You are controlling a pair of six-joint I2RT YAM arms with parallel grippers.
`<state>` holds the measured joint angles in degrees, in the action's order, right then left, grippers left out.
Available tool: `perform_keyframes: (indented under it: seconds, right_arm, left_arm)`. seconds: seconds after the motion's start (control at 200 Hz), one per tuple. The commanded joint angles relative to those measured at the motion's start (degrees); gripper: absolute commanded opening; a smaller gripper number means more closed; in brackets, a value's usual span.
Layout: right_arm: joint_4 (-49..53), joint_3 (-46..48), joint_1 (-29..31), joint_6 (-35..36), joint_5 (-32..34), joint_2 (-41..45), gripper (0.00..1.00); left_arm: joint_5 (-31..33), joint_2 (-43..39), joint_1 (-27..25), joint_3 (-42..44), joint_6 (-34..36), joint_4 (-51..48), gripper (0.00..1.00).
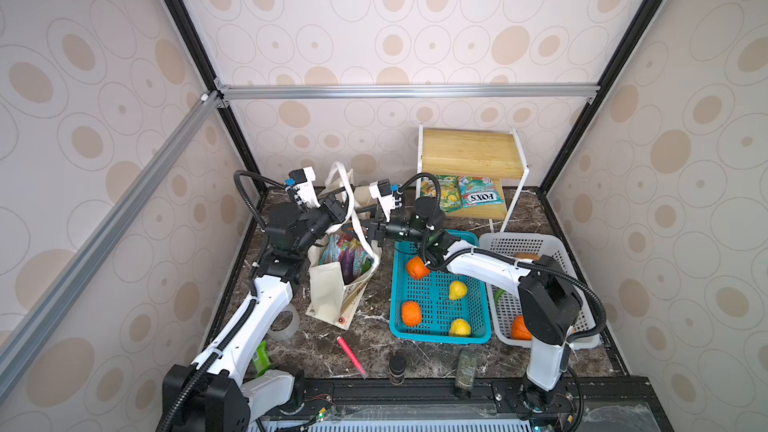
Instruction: Place the food into the grocery bag and tie it
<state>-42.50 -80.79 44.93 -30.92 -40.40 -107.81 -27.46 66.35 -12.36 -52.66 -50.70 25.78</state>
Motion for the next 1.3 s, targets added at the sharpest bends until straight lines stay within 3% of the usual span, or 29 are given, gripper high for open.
perform_keyframes:
  seconds: [0.0, 0.075, 0.21, 0.385, 0.56, 0.69, 0.85, 0.96, 1.04, 1.18, 1.295]
  right_arm:
    - [-5.8, -4.1, 0.9, -3.1, 2.1, 0.0, 0.6]
    - [-6.6, -4.7, 1.0, -4.2, 2.3, -0.4, 0.54]
    - [-8.5, -4.2, 1.0, -5.7, 1.0, -0.4, 0.54]
    - [-7.3, 0.7, 0.8, -1.5, -1.1, 3.6, 0.69]
    - [-5.0, 0.1, 0.7, -0.3, -2.5, 4.1, 0.7]
    - [-8.8, -1.9, 0.7, -3.8, -3.8, 2.3, 0.68]
    - [-10.1, -1.4, 0.4, -4.0, -5.4, 2.7, 0.8]
    - [-9.4, 0.1, 0.2, -2.5, -5.3, 3.7, 0.81]
    - [-10.1, -0.7, 0.0, -3.4, -4.4, 3.1, 0.78]
    - [-10.8, -5.0, 0.0, -6.1, -4.1, 0.1, 0.57]
    - [-12.3, -6.4, 0.0, -7.6, -2.8, -1.0, 0.52]
  left_arm:
    - [-1.9, -0.4, -0.2, 1.5, -1.1, 3.3, 0.0]
    - [-2.0, -0.2, -0.2, 1.8, -1.1, 3.0, 0.0]
    - [-1.9, -0.3, -0.2, 2.7, -0.8, 3.1, 0.0]
    - [-2.7, 1.2, -0.1, 0.3, 0.9, 1.7, 0.0]
    - [-4.6, 2.6, 0.1, 1.1, -0.5, 5.6, 0.0]
    - [-4.3, 2.7, 0.2, 1.7, -0.1, 5.5, 0.0]
    - [-5.0, 2.7, 0.2, 0.8, 1.3, 4.5, 0.0]
    - [-5.8, 3.6, 0.3, -0.3, 1.2, 3.7, 0.0]
    - [-5.7, 3.6, 0.3, 0.5, 0.7, 4.7, 0.0]
    - [-5.6, 3.1, 0.4, 1.6, -0.3, 5.4, 0.0]
    - [-5.0, 2.5, 0.3, 1.5, 0.7, 3.8, 0.0]
